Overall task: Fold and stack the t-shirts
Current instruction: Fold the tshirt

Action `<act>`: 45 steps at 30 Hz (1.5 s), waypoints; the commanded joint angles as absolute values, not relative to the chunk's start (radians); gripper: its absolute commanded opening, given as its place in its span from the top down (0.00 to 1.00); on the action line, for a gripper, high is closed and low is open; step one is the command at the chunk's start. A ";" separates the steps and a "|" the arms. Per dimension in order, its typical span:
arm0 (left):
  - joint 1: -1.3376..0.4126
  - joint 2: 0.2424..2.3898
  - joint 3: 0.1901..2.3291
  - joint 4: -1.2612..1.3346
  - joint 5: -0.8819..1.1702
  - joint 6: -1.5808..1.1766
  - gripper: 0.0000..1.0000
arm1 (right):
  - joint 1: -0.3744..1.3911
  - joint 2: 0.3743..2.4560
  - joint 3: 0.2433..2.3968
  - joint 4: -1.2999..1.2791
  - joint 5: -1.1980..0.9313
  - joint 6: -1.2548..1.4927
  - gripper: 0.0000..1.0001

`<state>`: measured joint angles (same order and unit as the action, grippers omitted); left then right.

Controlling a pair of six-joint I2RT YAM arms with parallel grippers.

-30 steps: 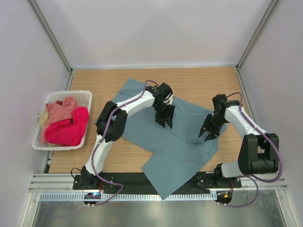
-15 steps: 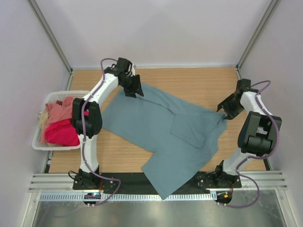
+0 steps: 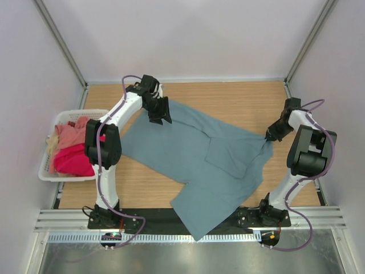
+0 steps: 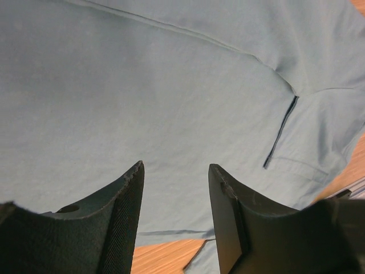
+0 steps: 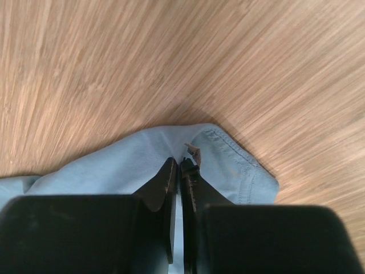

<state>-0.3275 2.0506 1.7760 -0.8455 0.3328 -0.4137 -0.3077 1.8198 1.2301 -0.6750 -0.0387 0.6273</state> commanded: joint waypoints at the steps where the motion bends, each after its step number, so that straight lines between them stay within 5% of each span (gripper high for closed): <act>1: -0.313 2.025 1.822 -0.848 0.339 -0.400 0.50 | -0.313 1.784 1.226 -0.673 0.027 0.618 0.91; 8: -0.304 2.039 1.881 -0.858 0.344 -0.428 0.50 | -0.319 1.850 1.229 -0.635 0.069 0.598 0.92; 20: -0.290 1.888 1.680 -0.795 0.273 -0.449 0.48 | -0.307 2.029 1.339 -0.532 0.199 0.631 0.91; 28: -0.252 1.873 1.667 -0.741 0.155 -0.523 0.47 | -0.217 2.340 1.855 -0.632 0.221 0.508 0.87; 31: -0.229 1.894 1.695 -0.713 0.143 -0.540 0.45 | -0.174 2.437 2.122 -0.763 0.209 0.474 0.79; 34: -0.203 1.965 1.768 -0.730 0.159 -0.554 0.45 | -0.161 2.484 2.325 -0.895 0.212 0.477 0.47; 38: -0.180 2.058 1.857 -0.721 0.186 -0.571 0.48 | -0.163 2.364 2.326 -0.925 0.236 0.463 0.19; 45: -0.163 2.195 1.963 -0.716 0.227 -0.554 0.56 | -0.132 2.159 2.202 -1.042 0.216 0.440 0.14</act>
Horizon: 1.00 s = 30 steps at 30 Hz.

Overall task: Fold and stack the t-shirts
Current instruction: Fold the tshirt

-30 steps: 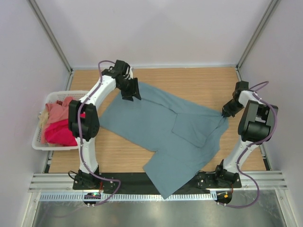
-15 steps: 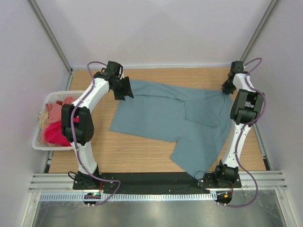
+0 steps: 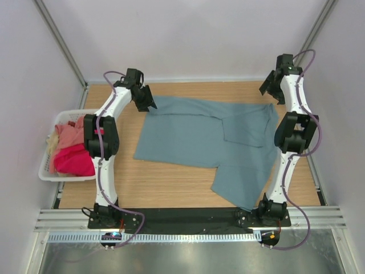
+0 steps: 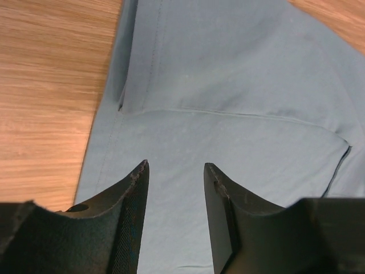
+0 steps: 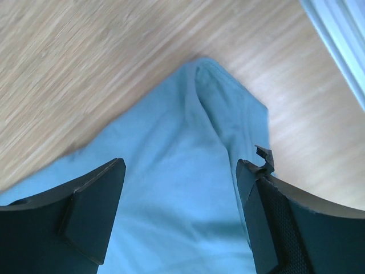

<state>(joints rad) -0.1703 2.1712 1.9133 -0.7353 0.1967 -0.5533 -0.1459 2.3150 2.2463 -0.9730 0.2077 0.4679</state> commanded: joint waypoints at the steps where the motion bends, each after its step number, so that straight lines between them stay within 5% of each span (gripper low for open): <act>1: -0.157 2.201 1.963 -0.712 0.227 -0.558 0.55 | -0.124 2.098 2.166 -1.039 0.210 0.439 0.14; 5: -0.150 2.236 1.973 -0.701 0.221 -0.572 0.47 | -0.083 1.947 1.943 -0.999 0.143 0.437 0.14; 15: -0.123 2.368 2.054 -0.667 0.259 -0.584 0.53 | -0.032 1.632 1.478 -0.931 -0.020 0.446 0.22; 26: -0.084 2.462 2.163 -0.689 0.239 -0.561 1.00 | -0.032 1.637 1.367 -0.926 -0.011 0.449 0.48; 30: -0.075 2.448 2.158 -0.703 0.224 -0.534 0.95 | -0.066 1.706 1.423 -0.973 0.077 0.478 0.51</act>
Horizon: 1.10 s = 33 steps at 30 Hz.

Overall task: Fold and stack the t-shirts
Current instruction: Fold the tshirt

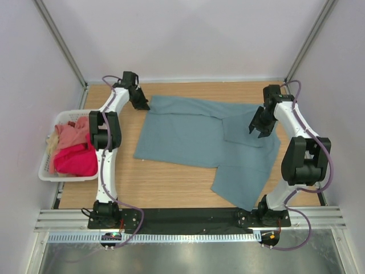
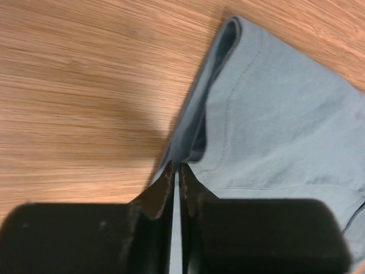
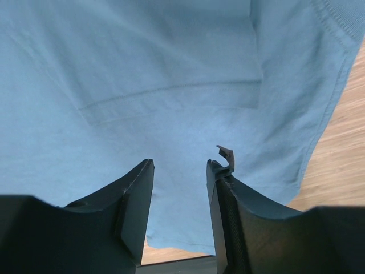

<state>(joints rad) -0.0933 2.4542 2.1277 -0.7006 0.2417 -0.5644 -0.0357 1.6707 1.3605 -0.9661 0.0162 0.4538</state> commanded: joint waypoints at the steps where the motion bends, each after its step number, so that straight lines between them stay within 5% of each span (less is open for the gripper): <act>1: -0.075 2.438 2.152 -0.710 0.218 -0.528 0.92 | -0.077 1.729 1.431 -0.973 0.078 0.485 0.52; 3: -0.075 2.422 2.126 -0.735 0.203 -0.516 0.86 | -0.106 1.744 1.430 -0.968 0.097 0.502 0.51; 4: -0.075 2.390 2.112 -0.744 0.183 -0.512 0.71 | -0.115 1.752 1.428 -0.968 0.104 0.503 0.50; 7: -0.080 2.320 2.022 -0.744 0.170 -0.502 0.54 | -0.144 1.787 1.430 -0.957 0.112 0.491 0.47; 13: -0.126 2.111 1.887 -0.752 0.066 -0.497 0.40 | -0.141 1.897 1.496 -0.946 0.159 0.445 0.36; 24: -0.267 1.968 1.657 -0.752 0.120 -0.541 0.43 | -0.141 2.107 1.689 -0.850 0.262 0.379 0.26; 33: -0.305 1.882 1.522 -0.730 0.132 -0.568 0.41 | -0.077 2.460 2.069 -0.876 0.270 0.311 0.25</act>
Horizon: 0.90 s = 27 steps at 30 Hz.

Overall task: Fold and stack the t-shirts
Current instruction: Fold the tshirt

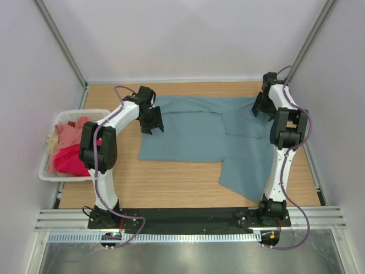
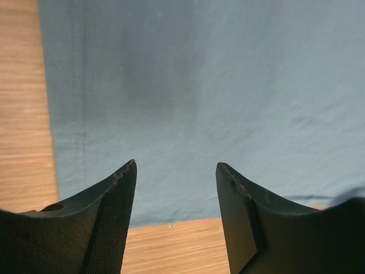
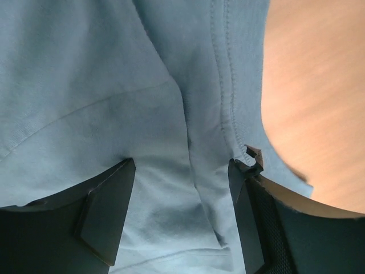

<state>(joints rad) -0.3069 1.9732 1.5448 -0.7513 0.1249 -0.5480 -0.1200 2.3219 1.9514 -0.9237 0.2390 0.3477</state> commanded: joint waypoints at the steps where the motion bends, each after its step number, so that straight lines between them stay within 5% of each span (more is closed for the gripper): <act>1: -0.307 1.878 1.503 -0.727 0.132 -0.568 0.40 | -0.058 2.494 2.179 -0.890 0.275 0.308 0.25; 7: -0.308 1.924 1.542 -0.735 0.129 -0.566 0.39 | -0.035 2.611 2.516 -1.066 0.272 0.337 0.22; 17: -0.295 2.172 1.736 -0.817 0.038 -0.634 0.41 | -0.037 2.203 2.321 -1.175 0.385 0.373 0.08; 27: -0.186 2.373 1.988 -1.015 -0.077 -0.512 0.45 | -0.051 1.762 1.818 -1.147 0.135 0.459 0.14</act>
<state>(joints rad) -0.2337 2.3253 1.9575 -0.9310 0.0151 -0.5713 -0.0380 1.8431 1.9419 -1.1503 0.2459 0.4282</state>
